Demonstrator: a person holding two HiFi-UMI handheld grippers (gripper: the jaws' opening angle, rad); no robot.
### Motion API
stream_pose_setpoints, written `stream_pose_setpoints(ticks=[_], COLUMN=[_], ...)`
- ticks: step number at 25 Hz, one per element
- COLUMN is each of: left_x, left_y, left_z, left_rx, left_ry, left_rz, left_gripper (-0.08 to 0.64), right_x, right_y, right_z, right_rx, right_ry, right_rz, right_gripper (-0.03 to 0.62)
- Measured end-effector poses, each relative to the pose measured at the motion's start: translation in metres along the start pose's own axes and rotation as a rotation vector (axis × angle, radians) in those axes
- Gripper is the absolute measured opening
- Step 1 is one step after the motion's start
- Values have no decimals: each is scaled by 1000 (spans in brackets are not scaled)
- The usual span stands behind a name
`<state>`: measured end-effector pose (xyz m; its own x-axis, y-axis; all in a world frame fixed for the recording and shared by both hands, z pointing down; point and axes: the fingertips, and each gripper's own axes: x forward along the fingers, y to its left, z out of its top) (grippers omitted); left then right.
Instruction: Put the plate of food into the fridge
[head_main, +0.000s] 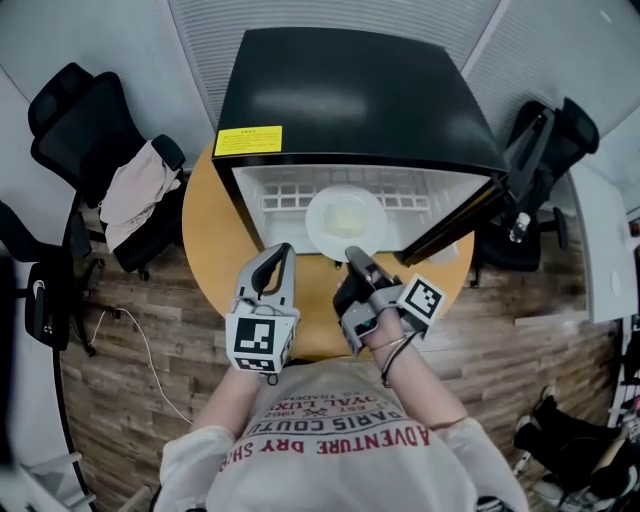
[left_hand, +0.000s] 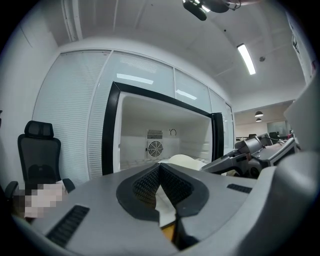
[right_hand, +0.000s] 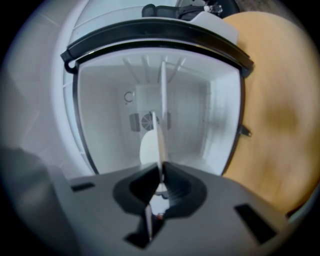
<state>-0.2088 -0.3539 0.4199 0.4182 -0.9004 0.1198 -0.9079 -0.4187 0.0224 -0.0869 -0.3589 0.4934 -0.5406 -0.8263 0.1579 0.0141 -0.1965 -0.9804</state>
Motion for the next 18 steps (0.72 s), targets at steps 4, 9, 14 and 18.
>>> stream_pose_setpoints(ticks=[4, 9, 14, 18], left_x=[13, 31, 47, 53], left_y=[2, 4, 9, 13], left_z=[0, -1, -1, -5], left_rx=[-2, 0, 3, -3], left_ry=[7, 22, 33, 42], left_rz=[6, 13, 12, 11], left_gripper=[26, 26, 26, 26], right_x=[14, 32, 47, 57], right_y=[-3, -3, 0, 2], right_z=[7, 14, 22, 27], right_rx=[-1, 6, 6, 10], right_ry=[8, 20, 6, -8], right_rz=[-25, -33, -32, -31], right_gripper=[38, 38, 38, 38])
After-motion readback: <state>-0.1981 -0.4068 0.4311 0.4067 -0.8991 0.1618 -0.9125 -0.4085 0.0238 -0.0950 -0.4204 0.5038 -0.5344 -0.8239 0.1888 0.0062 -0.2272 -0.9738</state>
